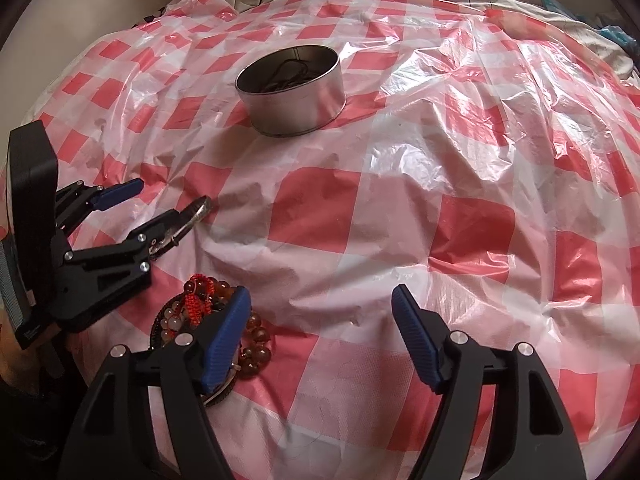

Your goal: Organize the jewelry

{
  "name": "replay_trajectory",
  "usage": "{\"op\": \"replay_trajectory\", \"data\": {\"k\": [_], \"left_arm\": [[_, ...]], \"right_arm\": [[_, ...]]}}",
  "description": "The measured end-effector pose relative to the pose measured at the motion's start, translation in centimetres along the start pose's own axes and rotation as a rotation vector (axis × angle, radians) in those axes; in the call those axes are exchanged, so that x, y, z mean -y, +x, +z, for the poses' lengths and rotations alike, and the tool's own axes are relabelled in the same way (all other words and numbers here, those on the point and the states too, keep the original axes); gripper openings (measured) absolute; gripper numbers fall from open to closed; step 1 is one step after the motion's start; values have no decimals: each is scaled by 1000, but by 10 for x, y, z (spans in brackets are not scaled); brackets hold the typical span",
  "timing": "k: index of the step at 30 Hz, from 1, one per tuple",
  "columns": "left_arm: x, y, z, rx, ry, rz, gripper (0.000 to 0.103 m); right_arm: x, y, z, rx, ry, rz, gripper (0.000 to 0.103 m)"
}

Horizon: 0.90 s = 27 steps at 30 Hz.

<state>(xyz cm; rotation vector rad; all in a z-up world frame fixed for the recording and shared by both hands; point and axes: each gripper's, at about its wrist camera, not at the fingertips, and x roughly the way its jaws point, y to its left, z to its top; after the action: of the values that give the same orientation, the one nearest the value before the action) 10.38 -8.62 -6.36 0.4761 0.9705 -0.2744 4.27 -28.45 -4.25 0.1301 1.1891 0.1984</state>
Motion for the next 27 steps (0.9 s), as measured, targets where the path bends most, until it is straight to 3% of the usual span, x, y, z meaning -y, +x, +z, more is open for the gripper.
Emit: {"op": "replay_trajectory", "data": {"k": [3, 7, 10, 14, 15, 18, 27], "left_arm": [[-13, 8, 0, -45, -73, -119, 53], [-18, 15, -4, -63, -109, -188, 49], [-21, 15, -4, -57, -127, -224, 31], [-18, 13, -4, -43, -118, -223, 7], [-18, 11, -3, -38, -120, -228, 5], [-21, 6, -1, -23, -143, -260, 4], [-49, -9, 2, 37, -284, -385, 4]], "right_arm": [[-5, -1, -2, -26, -18, 93, 70], [-7, 3, -7, -86, 1, 224, 67], [-6, 7, -12, -119, 2, 225, 52], [-6, 6, -17, -125, -6, 253, 26], [-7, 5, -17, -120, -7, 259, 16], [-9, -1, -17, -87, -10, 277, 7], [1, -38, -5, 100, 53, 399, 4]]}}
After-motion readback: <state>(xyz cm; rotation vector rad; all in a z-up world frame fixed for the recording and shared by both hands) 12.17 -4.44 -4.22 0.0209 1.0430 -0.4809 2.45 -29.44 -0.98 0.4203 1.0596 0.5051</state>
